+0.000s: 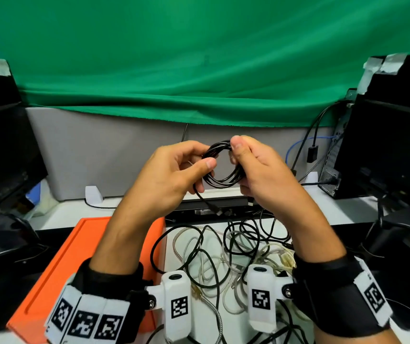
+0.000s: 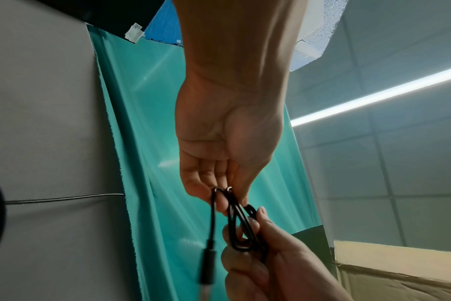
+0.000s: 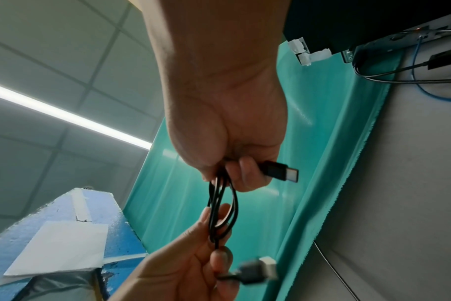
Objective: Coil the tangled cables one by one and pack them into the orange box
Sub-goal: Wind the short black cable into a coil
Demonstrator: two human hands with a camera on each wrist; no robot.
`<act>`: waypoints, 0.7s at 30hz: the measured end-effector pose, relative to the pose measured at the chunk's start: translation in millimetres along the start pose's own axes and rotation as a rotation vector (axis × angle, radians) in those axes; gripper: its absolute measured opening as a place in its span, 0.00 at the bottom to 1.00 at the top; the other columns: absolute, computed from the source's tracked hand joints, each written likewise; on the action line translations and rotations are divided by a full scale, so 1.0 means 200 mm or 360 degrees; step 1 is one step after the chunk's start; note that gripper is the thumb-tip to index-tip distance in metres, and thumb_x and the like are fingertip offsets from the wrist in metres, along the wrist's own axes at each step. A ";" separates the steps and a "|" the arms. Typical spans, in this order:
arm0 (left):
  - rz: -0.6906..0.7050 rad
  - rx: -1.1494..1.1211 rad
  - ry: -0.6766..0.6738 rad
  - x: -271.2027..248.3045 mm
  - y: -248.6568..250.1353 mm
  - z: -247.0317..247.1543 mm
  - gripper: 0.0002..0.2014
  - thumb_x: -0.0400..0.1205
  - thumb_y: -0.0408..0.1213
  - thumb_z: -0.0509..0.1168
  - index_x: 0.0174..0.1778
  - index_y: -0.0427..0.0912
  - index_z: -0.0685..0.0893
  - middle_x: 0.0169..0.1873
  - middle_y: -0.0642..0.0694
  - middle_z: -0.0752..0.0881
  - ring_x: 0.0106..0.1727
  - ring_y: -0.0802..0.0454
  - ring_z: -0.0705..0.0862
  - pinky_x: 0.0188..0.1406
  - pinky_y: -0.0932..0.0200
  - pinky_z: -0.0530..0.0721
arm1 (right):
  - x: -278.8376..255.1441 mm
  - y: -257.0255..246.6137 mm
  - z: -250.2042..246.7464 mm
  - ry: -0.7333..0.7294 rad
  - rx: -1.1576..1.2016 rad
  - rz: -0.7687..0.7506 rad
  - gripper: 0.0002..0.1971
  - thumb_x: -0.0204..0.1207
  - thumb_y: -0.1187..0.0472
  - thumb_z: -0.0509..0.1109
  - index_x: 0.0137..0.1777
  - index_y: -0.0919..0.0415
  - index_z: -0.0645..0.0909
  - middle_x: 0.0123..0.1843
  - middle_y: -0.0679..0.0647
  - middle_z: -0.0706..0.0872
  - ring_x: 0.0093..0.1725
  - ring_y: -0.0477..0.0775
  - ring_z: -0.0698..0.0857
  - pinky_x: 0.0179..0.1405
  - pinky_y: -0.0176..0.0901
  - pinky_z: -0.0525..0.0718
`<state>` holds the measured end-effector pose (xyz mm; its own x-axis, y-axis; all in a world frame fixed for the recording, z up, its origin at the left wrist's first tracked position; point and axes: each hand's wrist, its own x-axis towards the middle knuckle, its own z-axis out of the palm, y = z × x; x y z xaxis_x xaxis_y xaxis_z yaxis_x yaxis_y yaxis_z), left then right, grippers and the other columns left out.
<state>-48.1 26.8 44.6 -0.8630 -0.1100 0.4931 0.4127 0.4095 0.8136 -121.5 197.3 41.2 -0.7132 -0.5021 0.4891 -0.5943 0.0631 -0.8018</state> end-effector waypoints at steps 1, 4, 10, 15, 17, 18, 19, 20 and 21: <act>-0.0019 0.0011 0.0014 0.00 0.00 0.00 0.05 0.85 0.32 0.69 0.52 0.44 0.89 0.35 0.44 0.89 0.30 0.52 0.84 0.34 0.58 0.84 | 0.00 0.00 0.00 -0.0011 0.0041 0.0025 0.20 0.90 0.42 0.56 0.40 0.51 0.75 0.26 0.40 0.69 0.27 0.44 0.67 0.28 0.42 0.68; -0.0065 0.0022 0.0129 0.01 -0.01 -0.02 0.04 0.86 0.31 0.68 0.51 0.41 0.89 0.34 0.48 0.89 0.27 0.54 0.83 0.32 0.62 0.84 | 0.00 0.00 -0.01 -0.0053 0.0200 0.0093 0.15 0.89 0.47 0.62 0.48 0.53 0.85 0.28 0.42 0.70 0.33 0.51 0.69 0.31 0.45 0.69; -0.0103 0.0016 0.0129 0.00 0.00 -0.07 0.05 0.86 0.33 0.68 0.50 0.41 0.90 0.33 0.48 0.88 0.27 0.54 0.83 0.32 0.63 0.83 | 0.01 0.02 -0.12 0.0061 -0.0080 -0.0185 0.09 0.83 0.63 0.73 0.55 0.48 0.91 0.40 0.42 0.86 0.40 0.43 0.85 0.45 0.33 0.80; -0.0094 -0.0054 0.0089 0.00 0.01 -0.06 0.05 0.86 0.31 0.68 0.50 0.37 0.89 0.33 0.48 0.88 0.27 0.53 0.82 0.32 0.63 0.84 | 0.02 0.06 -0.05 0.0420 -0.0430 -0.0336 0.08 0.82 0.60 0.75 0.49 0.44 0.89 0.44 0.42 0.89 0.45 0.40 0.88 0.50 0.36 0.85; -0.0103 -0.0108 0.0095 0.00 0.01 -0.05 0.05 0.86 0.31 0.67 0.50 0.37 0.89 0.32 0.48 0.88 0.27 0.52 0.82 0.31 0.62 0.84 | 0.03 0.04 0.02 0.0487 -0.0040 -0.0208 0.06 0.84 0.63 0.71 0.49 0.51 0.88 0.40 0.47 0.92 0.44 0.46 0.92 0.47 0.40 0.89; -0.0103 -0.0124 0.0103 0.00 0.01 -0.05 0.05 0.86 0.31 0.67 0.51 0.37 0.89 0.33 0.48 0.88 0.27 0.53 0.83 0.31 0.62 0.84 | 0.03 0.03 0.04 0.0488 0.0174 -0.0135 0.06 0.85 0.63 0.70 0.49 0.54 0.88 0.41 0.51 0.93 0.45 0.51 0.93 0.47 0.42 0.90; -0.0101 -0.0135 0.0112 0.00 0.02 -0.05 0.06 0.86 0.31 0.67 0.52 0.37 0.90 0.33 0.47 0.88 0.27 0.53 0.83 0.31 0.62 0.85 | 0.03 0.01 0.06 0.0475 0.0328 -0.0083 0.06 0.85 0.62 0.70 0.49 0.55 0.88 0.44 0.54 0.93 0.47 0.55 0.93 0.46 0.42 0.90; -0.0095 -0.0141 0.0119 0.00 0.02 -0.06 0.06 0.86 0.31 0.67 0.52 0.37 0.90 0.33 0.47 0.88 0.27 0.53 0.83 0.31 0.62 0.85 | 0.03 0.00 0.07 0.0460 0.0409 -0.0045 0.06 0.86 0.61 0.69 0.50 0.56 0.88 0.48 0.58 0.93 0.49 0.57 0.93 0.46 0.41 0.90; -0.0090 -0.0145 0.0118 0.00 0.02 -0.06 0.06 0.86 0.31 0.67 0.52 0.37 0.90 0.33 0.47 0.88 0.27 0.53 0.83 0.31 0.63 0.84 | 0.03 -0.01 0.07 0.0447 0.0477 -0.0016 0.06 0.86 0.61 0.69 0.50 0.57 0.87 0.50 0.60 0.92 0.49 0.58 0.93 0.45 0.41 0.89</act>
<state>-42.4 17.8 51.6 -0.8631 -0.1988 0.4643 0.3916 0.3170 0.8638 -119.2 182.4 39.7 -0.8065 -0.2438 0.5387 -0.4965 -0.2156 -0.8409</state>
